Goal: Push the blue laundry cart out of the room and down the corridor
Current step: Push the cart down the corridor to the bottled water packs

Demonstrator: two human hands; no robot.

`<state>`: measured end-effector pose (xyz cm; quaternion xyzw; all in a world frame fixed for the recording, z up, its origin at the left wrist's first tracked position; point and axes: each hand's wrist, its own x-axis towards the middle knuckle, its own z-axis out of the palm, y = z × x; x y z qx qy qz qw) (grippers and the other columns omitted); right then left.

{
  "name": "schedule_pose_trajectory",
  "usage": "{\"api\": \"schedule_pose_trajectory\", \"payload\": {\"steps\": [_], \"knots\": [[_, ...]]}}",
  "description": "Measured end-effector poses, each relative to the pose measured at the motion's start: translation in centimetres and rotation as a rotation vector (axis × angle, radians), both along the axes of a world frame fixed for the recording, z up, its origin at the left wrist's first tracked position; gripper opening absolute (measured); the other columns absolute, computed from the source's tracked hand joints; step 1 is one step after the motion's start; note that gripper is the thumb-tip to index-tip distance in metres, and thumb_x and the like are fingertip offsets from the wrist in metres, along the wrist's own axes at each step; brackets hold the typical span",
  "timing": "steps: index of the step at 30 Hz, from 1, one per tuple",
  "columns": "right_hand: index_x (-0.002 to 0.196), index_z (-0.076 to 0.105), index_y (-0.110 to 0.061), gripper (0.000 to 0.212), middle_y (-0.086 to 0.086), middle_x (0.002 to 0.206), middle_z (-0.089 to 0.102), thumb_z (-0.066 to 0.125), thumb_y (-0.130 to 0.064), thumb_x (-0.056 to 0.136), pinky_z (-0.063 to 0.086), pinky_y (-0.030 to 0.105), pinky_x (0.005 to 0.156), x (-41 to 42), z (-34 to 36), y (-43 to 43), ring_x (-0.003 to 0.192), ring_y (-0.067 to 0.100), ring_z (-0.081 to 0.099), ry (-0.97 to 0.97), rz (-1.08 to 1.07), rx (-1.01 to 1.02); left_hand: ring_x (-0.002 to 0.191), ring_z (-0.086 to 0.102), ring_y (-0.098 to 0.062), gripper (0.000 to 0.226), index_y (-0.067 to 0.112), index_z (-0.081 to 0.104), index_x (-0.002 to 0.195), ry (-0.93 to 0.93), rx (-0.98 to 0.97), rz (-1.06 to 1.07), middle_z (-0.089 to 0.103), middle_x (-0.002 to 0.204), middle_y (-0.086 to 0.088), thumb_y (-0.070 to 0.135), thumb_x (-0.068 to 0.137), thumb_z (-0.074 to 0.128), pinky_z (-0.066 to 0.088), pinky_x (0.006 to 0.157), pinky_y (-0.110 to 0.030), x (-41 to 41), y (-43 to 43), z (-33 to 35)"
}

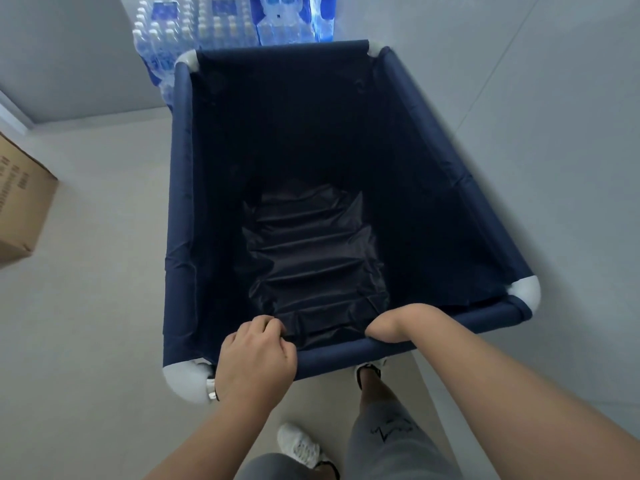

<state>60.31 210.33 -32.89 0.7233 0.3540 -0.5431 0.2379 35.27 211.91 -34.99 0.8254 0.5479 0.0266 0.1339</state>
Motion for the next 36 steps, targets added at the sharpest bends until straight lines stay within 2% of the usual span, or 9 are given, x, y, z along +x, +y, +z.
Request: {"api": "schedule_pose_trajectory", "payload": {"steps": [7,12,16,19,22,29,31,34,36], "knots": [[0.139,0.048,-0.011,0.05,0.013,0.148,0.045,0.036,-0.038,0.098,0.032,0.041,0.093,0.0,-0.1,-0.2,0.128,0.029,0.046,-0.03,-0.013,0.019,0.084,0.059,-0.017,0.033,0.023,0.066,0.085,-0.004,0.006,-0.002,0.067,0.095,0.009,0.033,0.079,0.035,0.043,0.071,-0.035,-0.1,0.0,0.1],[0.119,0.055,-0.01,0.036,0.014,0.138,0.047,0.032,-0.033,0.103,0.034,0.033,0.083,-0.1,-0.1,-0.4,0.101,0.021,0.049,0.067,-0.112,-0.059,0.085,0.06,-0.017,0.03,0.023,0.068,0.086,-0.012,0.028,0.001,0.068,0.097,0.009,0.032,0.079,0.04,0.043,0.071,-0.034,-0.1,-0.4,-0.1],[0.122,0.053,-0.014,0.033,0.012,0.13,0.05,0.034,-0.033,0.103,0.033,0.037,0.089,-0.3,-0.1,-0.5,0.098,0.02,0.053,0.059,-0.059,-0.025,0.085,0.059,-0.015,0.028,0.025,0.067,0.086,-0.007,0.031,-0.003,0.067,0.098,0.01,0.032,0.079,0.041,0.043,0.072,-0.033,-0.2,-0.3,-0.2],[0.138,0.053,-0.008,0.042,0.016,0.146,0.048,0.039,-0.027,0.102,0.033,0.04,0.107,-0.5,-0.4,-0.6,0.132,0.032,0.046,-0.012,0.067,0.111,0.084,0.059,-0.015,0.03,0.025,0.066,0.085,-0.012,0.032,-0.001,0.066,0.096,0.011,0.033,0.079,0.038,0.044,0.072,-0.033,-0.1,-0.3,-0.2],[0.143,0.047,-0.007,0.049,0.016,0.151,0.044,0.039,-0.032,0.101,0.031,0.039,0.108,-0.4,-0.4,-0.9,0.139,0.032,0.039,-0.048,0.067,0.142,0.085,0.059,-0.016,0.03,0.025,0.066,0.086,-0.011,0.046,-0.007,0.066,0.096,0.01,0.033,0.079,0.038,0.043,0.072,-0.034,0.0,-0.3,-0.1],[0.121,0.058,-0.017,0.04,0.01,0.137,0.054,0.039,-0.041,0.095,0.031,0.038,0.09,-0.1,-0.5,-1.1,0.11,0.025,0.05,-0.069,0.043,0.114,0.087,0.06,-0.016,0.032,0.025,0.067,0.088,0.001,0.043,-0.01,0.067,0.099,0.01,0.035,0.08,0.038,0.043,0.075,-0.034,0.0,-0.3,-0.2],[0.122,0.058,-0.018,0.043,0.007,0.133,0.054,0.041,-0.044,0.092,0.031,0.037,0.087,-0.1,-0.2,-1.3,0.113,0.026,0.052,-0.094,0.048,0.117,0.086,0.061,-0.018,0.028,0.023,0.068,0.086,-0.014,0.059,-0.012,0.067,0.097,0.008,0.033,0.08,0.042,0.044,0.074,-0.035,0.0,-0.5,-0.2],[0.094,0.062,-0.024,0.037,-0.001,0.103,0.06,0.038,-0.05,0.085,0.037,0.037,0.078,-0.1,0.1,-1.5,0.091,0.018,0.056,-0.142,0.111,0.154,0.084,0.061,-0.019,0.027,0.022,0.068,0.084,-0.025,0.076,-0.006,0.068,0.095,0.007,0.032,0.079,0.044,0.044,0.074,-0.036,-0.1,-0.6,-0.2],[0.09,0.061,-0.025,0.038,-0.002,0.094,0.059,0.034,-0.051,0.081,0.042,0.037,0.08,-0.2,0.3,-1.6,0.085,0.017,0.056,-0.172,0.144,0.17,0.083,0.061,-0.019,0.027,0.021,0.068,0.083,-0.04,0.077,0.001,0.068,0.093,0.006,0.032,0.079,0.043,0.045,0.075,-0.036,-0.1,-0.6,-0.2]]}}
